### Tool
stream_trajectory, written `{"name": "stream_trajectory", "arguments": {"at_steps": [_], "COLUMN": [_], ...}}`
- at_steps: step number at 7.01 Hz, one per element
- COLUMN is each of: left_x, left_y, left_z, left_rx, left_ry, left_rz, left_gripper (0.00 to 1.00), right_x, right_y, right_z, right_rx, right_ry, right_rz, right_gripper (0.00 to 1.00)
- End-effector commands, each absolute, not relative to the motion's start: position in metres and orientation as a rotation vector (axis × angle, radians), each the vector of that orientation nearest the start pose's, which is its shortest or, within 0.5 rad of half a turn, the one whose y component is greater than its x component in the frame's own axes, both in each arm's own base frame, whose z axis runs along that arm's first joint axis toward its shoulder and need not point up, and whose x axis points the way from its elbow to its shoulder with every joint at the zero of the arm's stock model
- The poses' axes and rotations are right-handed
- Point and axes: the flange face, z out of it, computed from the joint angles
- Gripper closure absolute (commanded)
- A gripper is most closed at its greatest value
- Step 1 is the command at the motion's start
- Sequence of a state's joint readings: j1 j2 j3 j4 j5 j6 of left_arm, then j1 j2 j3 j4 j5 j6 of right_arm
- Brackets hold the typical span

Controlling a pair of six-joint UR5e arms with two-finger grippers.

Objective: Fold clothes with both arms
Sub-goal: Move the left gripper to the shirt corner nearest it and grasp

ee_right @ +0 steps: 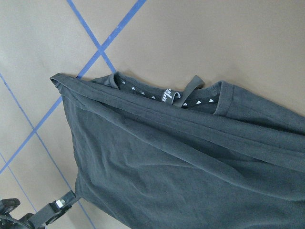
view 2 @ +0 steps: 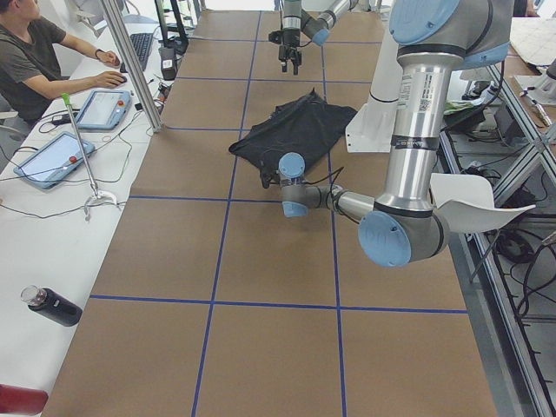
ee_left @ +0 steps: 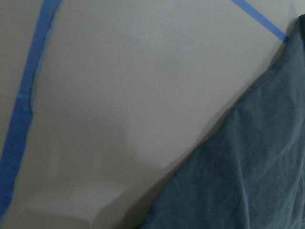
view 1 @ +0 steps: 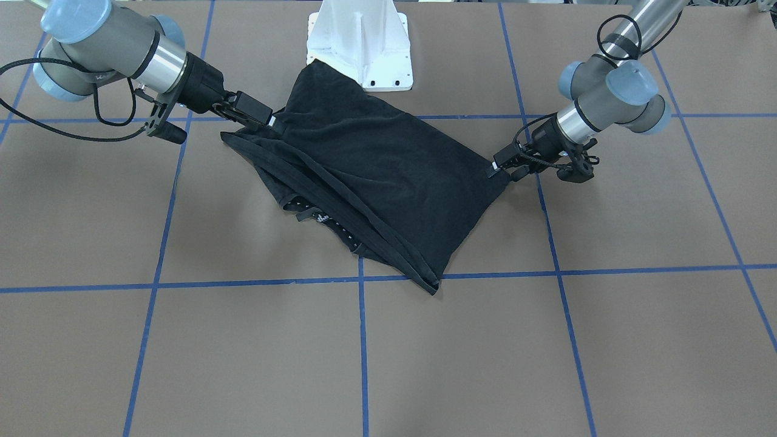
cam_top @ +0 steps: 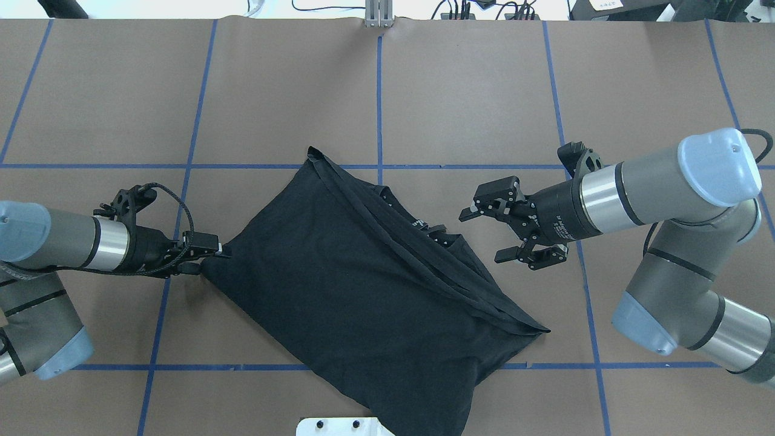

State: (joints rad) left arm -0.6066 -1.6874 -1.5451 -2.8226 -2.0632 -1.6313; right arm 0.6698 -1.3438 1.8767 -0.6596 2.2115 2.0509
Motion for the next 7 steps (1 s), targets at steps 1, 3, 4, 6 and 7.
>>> {"name": "stream_trajectory", "arguments": {"at_steps": [1, 3, 4, 6, 7], "left_x": [0.407, 0.407, 0.406, 0.398, 0.399], "left_y": [-0.376, -0.376, -0.375, -0.37, -0.375], "left_z": [0.47, 0.467, 0.463, 0.432, 0.408], "left_rx": [-0.056, -0.054, -0.054, -0.072, -0.095], "left_ry": [1.376, 1.381, 1.387, 1.362, 1.307], "left_rz": [-0.212, -0.21, -0.205, -0.213, -0.233], "left_gripper": [0.34, 0.9, 1.0, 1.0, 1.0], "right_x": [-0.365, -0.365, -0.365, -0.365, -0.365], "right_y": [-0.385, -0.385, -0.384, -0.384, -0.384], "right_z": [0.29, 0.29, 0.289, 0.288, 0.288], "right_rx": [-0.39, -0.39, -0.39, -0.391, -0.392], "right_ry": [-1.433, -1.433, -1.436, -1.435, -1.436], "right_rz": [0.474, 0.474, 0.471, 0.47, 0.468], "right_gripper": [0.0, 0.0, 0.0, 0.0, 0.0]}}
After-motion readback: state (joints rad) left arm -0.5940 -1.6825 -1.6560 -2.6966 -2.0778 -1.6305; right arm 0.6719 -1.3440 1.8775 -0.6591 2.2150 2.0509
